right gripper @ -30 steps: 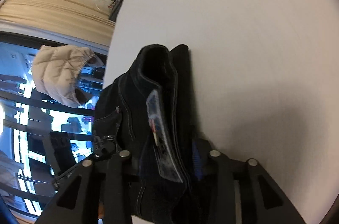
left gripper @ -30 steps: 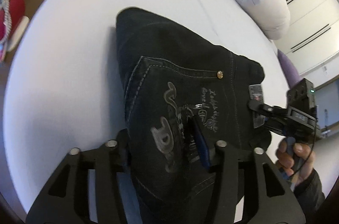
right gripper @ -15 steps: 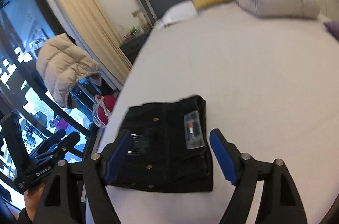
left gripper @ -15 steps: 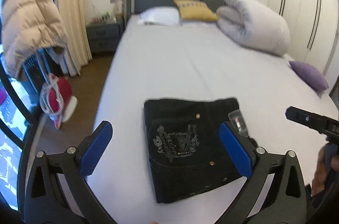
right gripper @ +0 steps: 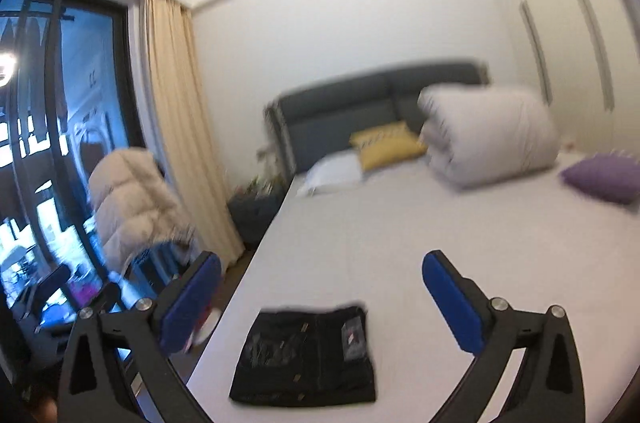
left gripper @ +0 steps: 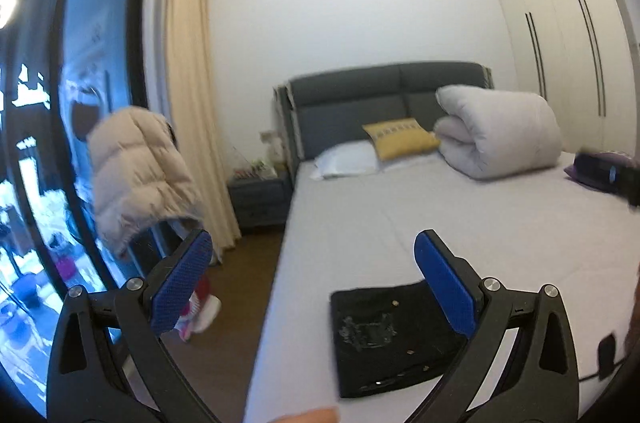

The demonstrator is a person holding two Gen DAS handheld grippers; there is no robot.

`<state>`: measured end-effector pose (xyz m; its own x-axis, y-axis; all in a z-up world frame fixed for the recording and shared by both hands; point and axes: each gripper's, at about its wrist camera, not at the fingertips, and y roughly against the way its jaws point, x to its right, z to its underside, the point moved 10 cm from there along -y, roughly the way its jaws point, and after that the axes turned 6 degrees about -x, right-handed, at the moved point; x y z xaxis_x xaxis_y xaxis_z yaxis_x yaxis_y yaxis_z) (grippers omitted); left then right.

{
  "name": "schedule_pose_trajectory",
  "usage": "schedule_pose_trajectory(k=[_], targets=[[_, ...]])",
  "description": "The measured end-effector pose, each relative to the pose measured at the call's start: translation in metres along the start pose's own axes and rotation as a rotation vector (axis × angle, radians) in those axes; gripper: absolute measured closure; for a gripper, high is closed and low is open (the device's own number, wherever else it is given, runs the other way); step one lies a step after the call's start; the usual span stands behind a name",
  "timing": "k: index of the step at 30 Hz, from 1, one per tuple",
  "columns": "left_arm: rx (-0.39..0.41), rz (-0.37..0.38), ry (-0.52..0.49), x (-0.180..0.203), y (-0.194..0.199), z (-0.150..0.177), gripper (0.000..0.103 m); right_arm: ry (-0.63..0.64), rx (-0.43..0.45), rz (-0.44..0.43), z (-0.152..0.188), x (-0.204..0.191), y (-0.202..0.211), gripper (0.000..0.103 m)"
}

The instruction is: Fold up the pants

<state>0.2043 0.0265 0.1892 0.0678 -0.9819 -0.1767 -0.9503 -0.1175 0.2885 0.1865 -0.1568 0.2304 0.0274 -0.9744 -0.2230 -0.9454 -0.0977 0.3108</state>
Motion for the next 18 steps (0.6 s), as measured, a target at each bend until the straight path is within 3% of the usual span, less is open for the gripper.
schedule_pose_trajectory(k=[2, 4, 7, 11, 18], targets=[[-0.016, -0.02, -0.003, -0.002, 0.02, -0.005, 0.0, 0.019, 0.061, 0.053, -0.014, 0.0, 0.023, 0.0], [-0.069, 0.013, 0.019, -0.002, 0.03, -0.004, 0.0, 0.035, 0.083, 0.073, -0.021, -0.002, 0.036, 0.0], [-0.132, -0.024, 0.055, -0.007, 0.042, 0.001, 0.0, 0.06, 0.062, 0.074, -0.027, -0.007, 0.047, 0.0], [-0.263, 0.012, 0.072, 0.003, 0.038, 0.024, 0.0, 0.092, -0.087, 0.141, -0.009, -0.006, 0.037, 0.0], [-0.497, 0.101, 0.097, 0.034, -0.003, 0.096, 0.0, 0.109, -0.275, 0.165, 0.05, -0.005, 0.011, 0.0]])
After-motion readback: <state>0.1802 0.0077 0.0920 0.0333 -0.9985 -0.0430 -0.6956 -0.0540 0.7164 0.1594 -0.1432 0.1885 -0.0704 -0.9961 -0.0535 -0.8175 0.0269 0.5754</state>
